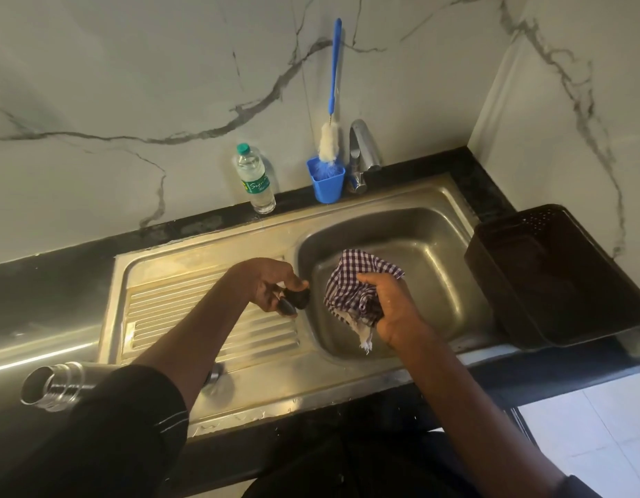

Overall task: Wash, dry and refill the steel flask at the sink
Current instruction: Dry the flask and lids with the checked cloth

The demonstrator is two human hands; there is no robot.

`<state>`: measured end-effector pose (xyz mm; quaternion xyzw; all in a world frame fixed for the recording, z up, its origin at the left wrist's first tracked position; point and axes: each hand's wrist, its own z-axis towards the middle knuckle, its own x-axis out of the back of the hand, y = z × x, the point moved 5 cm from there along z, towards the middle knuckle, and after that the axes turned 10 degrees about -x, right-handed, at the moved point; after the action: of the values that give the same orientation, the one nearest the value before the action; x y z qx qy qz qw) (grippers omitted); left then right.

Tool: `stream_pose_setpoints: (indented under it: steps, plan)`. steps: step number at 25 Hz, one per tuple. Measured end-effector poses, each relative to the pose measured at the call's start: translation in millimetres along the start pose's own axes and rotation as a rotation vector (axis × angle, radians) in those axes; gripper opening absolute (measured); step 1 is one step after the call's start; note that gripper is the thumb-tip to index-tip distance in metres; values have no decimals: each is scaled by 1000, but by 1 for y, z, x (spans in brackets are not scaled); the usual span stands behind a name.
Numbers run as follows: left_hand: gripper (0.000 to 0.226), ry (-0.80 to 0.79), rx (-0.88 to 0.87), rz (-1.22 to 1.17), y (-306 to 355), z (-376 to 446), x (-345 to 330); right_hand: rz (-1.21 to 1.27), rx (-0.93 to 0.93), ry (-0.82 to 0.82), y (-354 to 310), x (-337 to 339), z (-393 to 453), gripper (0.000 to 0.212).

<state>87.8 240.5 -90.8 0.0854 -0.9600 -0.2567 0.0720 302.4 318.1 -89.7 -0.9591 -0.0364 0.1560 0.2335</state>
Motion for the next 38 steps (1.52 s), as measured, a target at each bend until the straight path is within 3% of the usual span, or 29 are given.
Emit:
stream_pose_setpoints:
  steps: [2, 7, 10, 12, 14, 16, 18, 20, 23, 25, 29, 33, 36, 38]
  plan:
    - [27, -25, -92, 1, -1, -1, -6, -12, 9, 8, 4, 0, -2, 37]
    - [62, 92, -378, -114, -3, -18, -11, 5, 70, 35, 10, 4, -9, 37]
    - [51, 118, -492, -608, -24, -26, -10, -28, 266, 69, 7, 4, -21, 26]
    - [47, -53, -490, -1067, -37, -30, -21, -140, 404, 90, 4, -2, -30, 24]
    - [53, -98, -469, -1206, -50, -27, -30, -173, 434, 97, 7, -7, -32, 25]
    - [58, 49, -431, -1054, -62, -27, -35, -174, 421, 87, 14, -12, -34, 26]
    - [49, 167, -434, -930, -67, -34, -38, -211, 420, 87, 21, -17, -38, 23]
    - [39, 139, -482, -973, -68, -39, -40, -253, 435, 105, 26, -19, -39, 22]
    - [23, -34, -614, -1093, -65, -46, -42, -268, 496, 127, 22, -25, -43, 25]
    - [23, -34, -704, -1051, -63, -47, -39, -318, 603, 148, 15, -28, -50, 28]
    - [21, 69, -755, -975, -49, -54, -36, -604, 1021, 132, 5, -41, -72, 43]
    - [17, 148, -843, -792, -36, -62, -38, -1073, 1416, 93, 14, -63, -84, 59]
    - [10, 285, -919, -632, -30, -68, -32, -1304, 1463, 151, 25, -72, -92, 64]
    - [7, 381, -1023, -434, -25, -72, -25, -1368, 1364, 141, 24, -74, -96, 69]
